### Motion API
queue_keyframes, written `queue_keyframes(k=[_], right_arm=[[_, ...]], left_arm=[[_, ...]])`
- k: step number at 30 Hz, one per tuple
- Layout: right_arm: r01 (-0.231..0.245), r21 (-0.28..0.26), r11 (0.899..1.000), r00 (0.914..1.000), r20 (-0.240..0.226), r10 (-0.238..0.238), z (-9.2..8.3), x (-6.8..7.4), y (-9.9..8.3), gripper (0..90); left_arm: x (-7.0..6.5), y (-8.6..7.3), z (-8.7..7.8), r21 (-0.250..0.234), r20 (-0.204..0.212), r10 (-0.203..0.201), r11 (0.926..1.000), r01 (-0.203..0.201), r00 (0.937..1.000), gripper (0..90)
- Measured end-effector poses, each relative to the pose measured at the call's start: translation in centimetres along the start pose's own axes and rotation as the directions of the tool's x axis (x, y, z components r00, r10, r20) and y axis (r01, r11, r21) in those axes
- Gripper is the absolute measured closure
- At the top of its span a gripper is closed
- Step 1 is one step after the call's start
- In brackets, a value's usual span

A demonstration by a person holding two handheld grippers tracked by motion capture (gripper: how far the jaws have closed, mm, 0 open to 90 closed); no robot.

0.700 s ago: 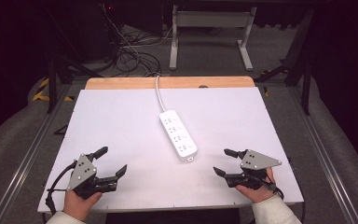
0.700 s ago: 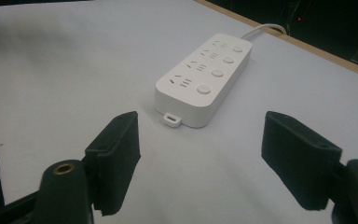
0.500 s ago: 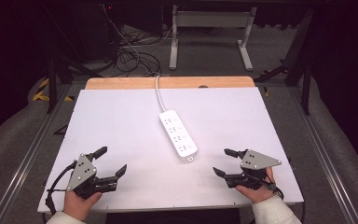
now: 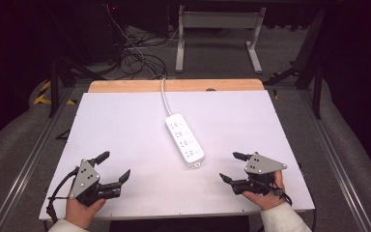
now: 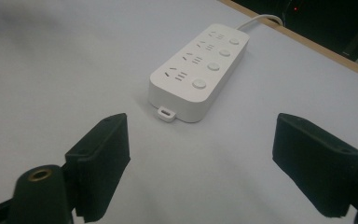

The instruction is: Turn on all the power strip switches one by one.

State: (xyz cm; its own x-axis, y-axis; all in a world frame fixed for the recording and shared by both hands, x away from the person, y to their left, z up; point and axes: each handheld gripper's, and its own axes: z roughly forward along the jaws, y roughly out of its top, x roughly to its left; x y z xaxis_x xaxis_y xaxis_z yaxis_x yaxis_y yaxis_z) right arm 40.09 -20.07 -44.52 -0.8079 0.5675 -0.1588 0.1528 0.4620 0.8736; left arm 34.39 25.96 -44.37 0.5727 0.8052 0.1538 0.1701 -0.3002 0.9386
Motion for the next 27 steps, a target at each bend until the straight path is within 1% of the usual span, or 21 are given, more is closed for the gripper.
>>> queue_keyframes(k=[2, 4, 5, 7, 9, 12, 13, 14, 15, 16, 17, 18, 20, 22, 24, 26, 27], right_arm=[[-0.006, -0.006, 1.000, 1.0000, -0.007, 0.006, 0.0, -0.1, 0.3, 29.2], [-0.011, -0.007, 1.000, 0.9999, -0.009, 0.011, -0.1, -0.1, 0.5, 30.3], [-0.019, -0.005, 1.000, 0.9998, -0.006, 0.018, 0.0, -0.2, 0.8, 31.5], [-0.021, -0.001, 1.000, 0.9996, -0.018, 0.021, 0.0, -0.4, 1.3, 37.3], [-0.025, 0.000, 1.000, 0.9995, -0.019, 0.025, 0.0, -0.4, 1.5, 37.1], [-0.027, 0.007, 1.000, 0.9992, -0.029, 0.027, 0.4, -0.8, 2.5, 41.9], [-0.027, 0.007, 1.000, 0.9992, -0.029, 0.027, 0.4, -0.8, 2.5, 41.9], [-0.025, 0.013, 1.000, 0.9985, -0.049, 0.025, 0.7, -1.0, 3.0, 45.2], [-0.026, 0.020, 0.999, 0.9976, -0.063, 0.027, 0.9, -1.1, 3.2, 45.8], [-0.027, 0.025, 0.999, 0.9974, -0.066, 0.029, 1.1, -1.2, 3.4, 46.7], [-0.027, 0.025, 0.999, 0.9974, -0.066, 0.029, 1.1, -1.2, 3.4, 46.7], [-0.029, 0.033, 0.999, 0.9968, -0.073, 0.032, 1.5, -1.4, 3.9, 49.4], [-0.038, 0.032, 0.999, 0.9953, -0.088, 0.040, 1.9, -1.6, 4.2, 50.7], [-0.036, 0.035, 0.999, 0.9951, -0.090, 0.039, 2.3, -1.7, 4.6, 51.0], [-0.032, 0.040, 0.999, 0.9951, -0.092, 0.035, 2.7, -1.8, 5.0, 51.0], [-0.031, 0.041, 0.999, 0.9950, -0.094, 0.035, 2.9, -1.9, 5.2, 51.0], [-0.029, 0.043, 0.999, 0.9948, -0.096, 0.033, 3.2, -1.9, 5.6, 51.3]], left_arm=[[0.0, 0.0, 0.0, 0.000, -0.003, 0.000, 1.0000, 0.000, 1.0000, 14.5], [0.0, 0.0, 0.0, -0.001, -0.003, -0.007, 1.0000, 0.007, 1.0000, 14.4], [0.0, 0.0, 0.0, -0.001, -0.006, 0.001, 1.0000, -0.001, 1.0000, 14.5], [0.0, 0.0, 0.0, -0.001, -0.005, 0.001, 1.0000, -0.001, 1.0000, 14.4], [0.0, 0.0, 0.0, -0.001, -0.006, 0.001, 1.0000, -0.001, 1.0000, 14.4], [0.0, 0.0, 0.0, 0.000, -0.006, 0.002, 1.0000, -0.002, 1.0000, 14.5], [0.0, 0.0, 0.0, 0.000, -0.006, 0.002, 1.0000, -0.002, 1.0000, 14.5], [0.0, 0.0, 0.0, -0.001, -0.006, 0.002, 1.0000, -0.002, 1.0000, 14.5], [0.0, 0.0, 0.0, 0.000, -0.006, 0.002, 1.0000, -0.002, 1.0000, 14.4], [-0.1, 0.0, 0.0, -0.001, -0.003, -0.007, 1.0000, 0.007, 1.0000, 14.4], [-0.1, 0.0, 0.0, -0.001, -0.003, -0.007, 1.0000, 0.007, 1.0000, 14.4], [-0.1, 0.0, 0.0, -0.001, -0.002, -0.007, 1.0000, 0.007, 1.0000, 14.4], [0.0, 0.0, 0.0, -0.001, -0.004, -0.005, 1.0000, 0.005, 1.0000, 14.4], [0.0, 0.0, 0.0, 0.000, -0.005, 0.001, 1.0000, -0.001, 1.0000, 14.4], [0.0, -0.1, 0.0, -0.001, -0.004, -0.006, 1.0000, 0.006, 1.0000, 14.4], [0.0, 0.0, 0.0, -0.001, -0.004, -0.005, 1.0000, 0.005, 1.0000, 14.5], [0.0, 0.0, 0.0, -0.001, -0.004, -0.006, 1.0000, 0.006, 1.0000, 14.4]])
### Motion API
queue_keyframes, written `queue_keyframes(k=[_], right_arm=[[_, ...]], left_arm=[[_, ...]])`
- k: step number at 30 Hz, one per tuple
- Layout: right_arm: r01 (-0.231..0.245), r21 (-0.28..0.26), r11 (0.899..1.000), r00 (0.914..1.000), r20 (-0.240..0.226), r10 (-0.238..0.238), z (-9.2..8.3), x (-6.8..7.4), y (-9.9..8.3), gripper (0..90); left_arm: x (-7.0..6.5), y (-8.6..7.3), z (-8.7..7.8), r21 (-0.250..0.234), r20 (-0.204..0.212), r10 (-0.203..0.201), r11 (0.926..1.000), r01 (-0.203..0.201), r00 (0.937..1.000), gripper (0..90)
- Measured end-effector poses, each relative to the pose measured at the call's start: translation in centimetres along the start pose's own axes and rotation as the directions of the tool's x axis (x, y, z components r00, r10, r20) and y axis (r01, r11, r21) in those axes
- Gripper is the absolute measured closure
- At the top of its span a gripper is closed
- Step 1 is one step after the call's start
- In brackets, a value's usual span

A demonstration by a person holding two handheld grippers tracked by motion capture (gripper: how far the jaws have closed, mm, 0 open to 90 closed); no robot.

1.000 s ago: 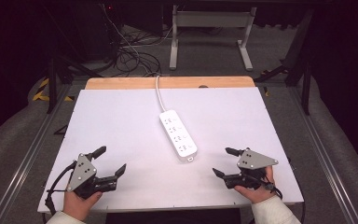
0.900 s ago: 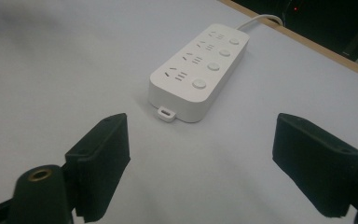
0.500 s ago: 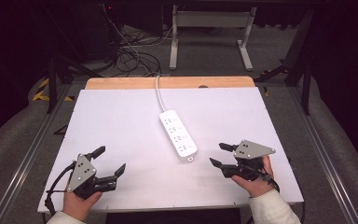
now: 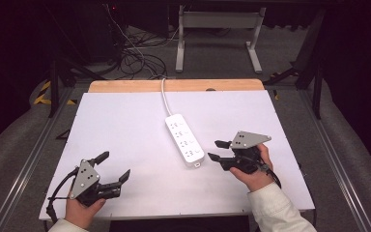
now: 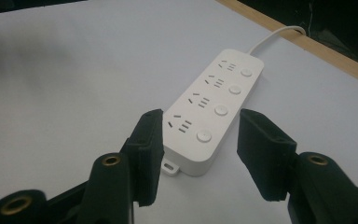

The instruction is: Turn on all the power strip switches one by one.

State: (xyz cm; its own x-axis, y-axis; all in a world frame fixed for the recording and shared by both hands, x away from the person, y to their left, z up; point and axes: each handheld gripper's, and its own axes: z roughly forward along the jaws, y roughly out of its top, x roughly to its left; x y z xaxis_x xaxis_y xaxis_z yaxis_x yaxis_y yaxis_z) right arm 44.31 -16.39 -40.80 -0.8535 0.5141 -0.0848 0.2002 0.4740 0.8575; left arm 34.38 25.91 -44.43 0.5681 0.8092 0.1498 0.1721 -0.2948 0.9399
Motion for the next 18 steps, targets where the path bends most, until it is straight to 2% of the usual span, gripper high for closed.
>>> queue_keyframes(k=[11, 15, 18], right_arm=[[0.021, 0.028, 0.999, 0.9995, -0.025, -0.020, 1.7, -0.1, 1.7, 55.9], [0.020, 0.041, 0.999, 0.9992, -0.034, -0.019, 2.5, -0.2, 2.2, 62.6], [0.021, 0.048, 0.999, 0.9990, -0.041, -0.019, 2.9, -0.3, 2.5, 69.8]], left_arm=[[0.0, 0.0, 0.0, 0.003, -0.002, -0.001, 1.0000, 0.001, 1.0000, 14.4], [0.0, 0.0, 0.0, 0.009, -0.009, 0.013, 0.9999, -0.013, 0.9999, 14.6], [0.0, 0.0, 0.0, 0.008, -0.012, 0.004, 1.0000, -0.004, 0.9999, 14.5]])
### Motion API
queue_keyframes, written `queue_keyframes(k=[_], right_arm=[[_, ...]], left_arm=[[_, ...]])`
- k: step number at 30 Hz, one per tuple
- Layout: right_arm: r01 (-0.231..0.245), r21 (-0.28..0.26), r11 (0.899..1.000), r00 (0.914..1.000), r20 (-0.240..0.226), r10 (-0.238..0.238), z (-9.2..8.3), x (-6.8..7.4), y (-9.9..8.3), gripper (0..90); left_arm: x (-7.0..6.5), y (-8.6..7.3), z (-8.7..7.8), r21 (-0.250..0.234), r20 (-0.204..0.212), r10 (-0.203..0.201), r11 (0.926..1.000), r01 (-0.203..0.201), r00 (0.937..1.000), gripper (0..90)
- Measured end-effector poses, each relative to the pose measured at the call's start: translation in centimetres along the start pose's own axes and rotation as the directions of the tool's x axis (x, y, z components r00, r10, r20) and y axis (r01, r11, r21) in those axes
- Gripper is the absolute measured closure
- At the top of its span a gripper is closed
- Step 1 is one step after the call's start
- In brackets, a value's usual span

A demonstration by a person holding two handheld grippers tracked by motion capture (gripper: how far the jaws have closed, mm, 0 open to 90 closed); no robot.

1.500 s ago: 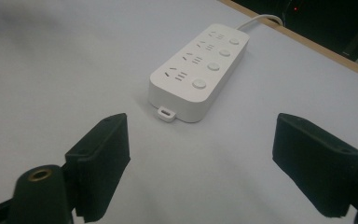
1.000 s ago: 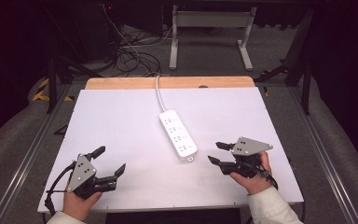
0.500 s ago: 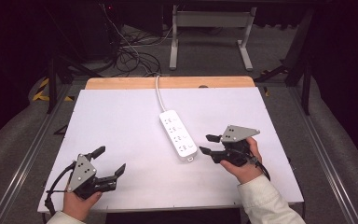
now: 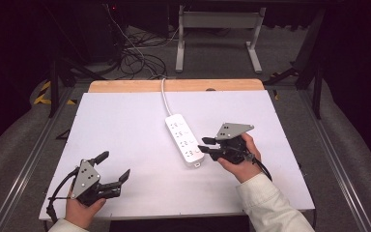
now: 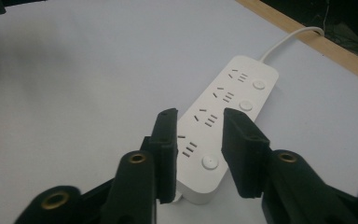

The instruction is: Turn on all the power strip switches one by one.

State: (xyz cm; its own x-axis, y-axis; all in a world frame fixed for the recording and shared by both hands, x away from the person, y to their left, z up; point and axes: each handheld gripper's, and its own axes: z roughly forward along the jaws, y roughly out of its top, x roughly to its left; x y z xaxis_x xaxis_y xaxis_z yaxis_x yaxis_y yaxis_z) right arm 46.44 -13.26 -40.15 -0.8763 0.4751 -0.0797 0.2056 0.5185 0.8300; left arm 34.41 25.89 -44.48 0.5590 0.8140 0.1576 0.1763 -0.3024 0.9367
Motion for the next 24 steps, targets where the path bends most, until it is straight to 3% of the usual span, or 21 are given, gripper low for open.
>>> queue_keyframes(k=[8, 17, 21, 22, 24], right_arm=[[0.008, 0.043, 0.999, 0.9998, -0.020, -0.007, 0.8, -0.1, 0.8, 90.0], [-0.007, 0.093, 0.996, 0.9998, -0.015, 0.009, 1.5, -0.3, 1.6, 90.0], [-0.030, 0.141, 0.990, 0.9992, -0.022, 0.033, 2.1, -0.5, 1.6, 90.0], [-0.048, 0.184, 0.982, 0.9984, -0.019, 0.053, 2.7, -0.7, 1.6, 90.0], [-0.053, 0.220, 0.974, 0.9980, -0.021, 0.059, 3.3, -0.8, 1.5, 90.0]], left_arm=[[0.1, 0.0, 0.0, 0.002, -0.001, -0.003, 1.0000, 0.003, 1.0000, 14.5], [0.1, 0.0, 0.0, 0.002, -0.001, 0.000, 1.0000, 0.000, 1.0000, 14.5], [0.0, 0.0, 0.0, 0.001, 0.000, 0.001, 1.0000, -0.001, 1.0000, 14.5], [0.0, -0.1, 0.0, 0.003, 0.000, 0.001, 1.0000, -0.001, 1.0000, 14.5], [0.0, -0.1, 0.0, 0.002, 0.000, 0.001, 1.0000, -0.001, 1.0000, 14.5]])
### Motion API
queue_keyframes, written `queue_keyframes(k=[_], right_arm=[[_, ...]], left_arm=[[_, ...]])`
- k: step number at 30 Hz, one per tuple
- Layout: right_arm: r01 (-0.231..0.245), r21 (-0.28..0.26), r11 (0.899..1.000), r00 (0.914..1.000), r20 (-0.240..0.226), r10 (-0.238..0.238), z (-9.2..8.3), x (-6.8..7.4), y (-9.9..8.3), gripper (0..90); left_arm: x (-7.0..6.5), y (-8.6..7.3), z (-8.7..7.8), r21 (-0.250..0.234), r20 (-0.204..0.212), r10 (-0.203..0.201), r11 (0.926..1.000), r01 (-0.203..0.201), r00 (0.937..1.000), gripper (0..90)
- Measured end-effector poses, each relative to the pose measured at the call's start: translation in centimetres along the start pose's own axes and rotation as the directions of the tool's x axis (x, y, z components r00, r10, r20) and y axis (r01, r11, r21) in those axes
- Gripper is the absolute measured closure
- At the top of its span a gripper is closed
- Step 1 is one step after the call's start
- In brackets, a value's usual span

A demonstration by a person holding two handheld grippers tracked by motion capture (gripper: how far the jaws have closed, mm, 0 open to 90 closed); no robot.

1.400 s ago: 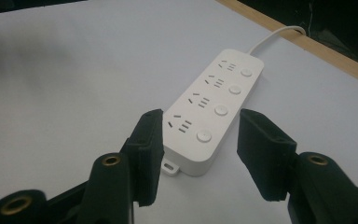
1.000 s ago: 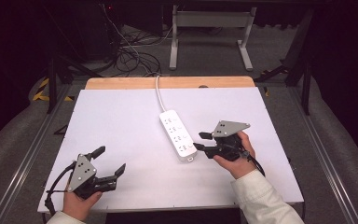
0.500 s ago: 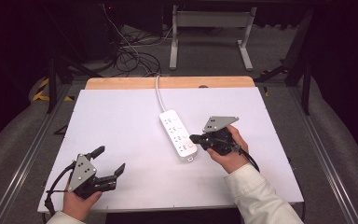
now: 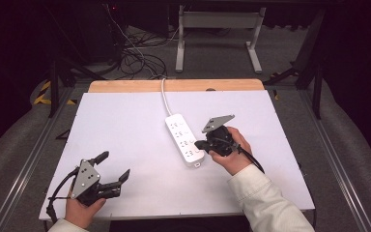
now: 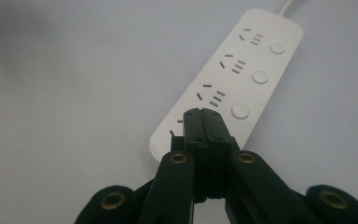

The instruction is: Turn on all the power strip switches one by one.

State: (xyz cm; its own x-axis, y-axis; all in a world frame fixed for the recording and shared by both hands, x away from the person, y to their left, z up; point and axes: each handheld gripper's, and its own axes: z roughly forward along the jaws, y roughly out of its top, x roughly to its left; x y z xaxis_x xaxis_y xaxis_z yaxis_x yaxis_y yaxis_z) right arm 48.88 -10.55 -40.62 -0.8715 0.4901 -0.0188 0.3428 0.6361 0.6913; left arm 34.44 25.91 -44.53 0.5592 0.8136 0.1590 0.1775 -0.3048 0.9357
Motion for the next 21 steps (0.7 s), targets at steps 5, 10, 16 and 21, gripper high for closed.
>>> queue_keyframes(k=[5, 10, 16, 21], right_arm=[[-0.001, 0.049, 0.999, 1.0000, -0.005, 0.002, 1.3, -0.3, 0.1, 90.0], [-0.007, 0.077, 0.997, 1.0000, -0.006, 0.007, 2.3, -0.8, 0.0, 90.0], [-0.013, 0.108, 0.994, 0.9999, 0.009, 0.012, 3.1, -1.2, -0.2, 90.0], [-0.013, 0.120, 0.993, 0.9998, 0.019, 0.010, 3.6, -1.2, -0.3, 90.0]], left_arm=[[0.0, 0.0, 0.0, 0.000, -0.001, 0.001, 1.0000, -0.001, 1.0000, 14.5], [0.0, 0.0, 0.0, 0.001, -0.001, 0.006, 1.0000, -0.006, 1.0000, 14.5], [0.0, 0.0, 0.0, 0.001, -0.002, 0.006, 1.0000, -0.006, 1.0000, 14.5], [0.0, 0.0, 0.0, 0.003, -0.006, 0.016, 0.9999, -0.016, 0.9999, 14.5]])
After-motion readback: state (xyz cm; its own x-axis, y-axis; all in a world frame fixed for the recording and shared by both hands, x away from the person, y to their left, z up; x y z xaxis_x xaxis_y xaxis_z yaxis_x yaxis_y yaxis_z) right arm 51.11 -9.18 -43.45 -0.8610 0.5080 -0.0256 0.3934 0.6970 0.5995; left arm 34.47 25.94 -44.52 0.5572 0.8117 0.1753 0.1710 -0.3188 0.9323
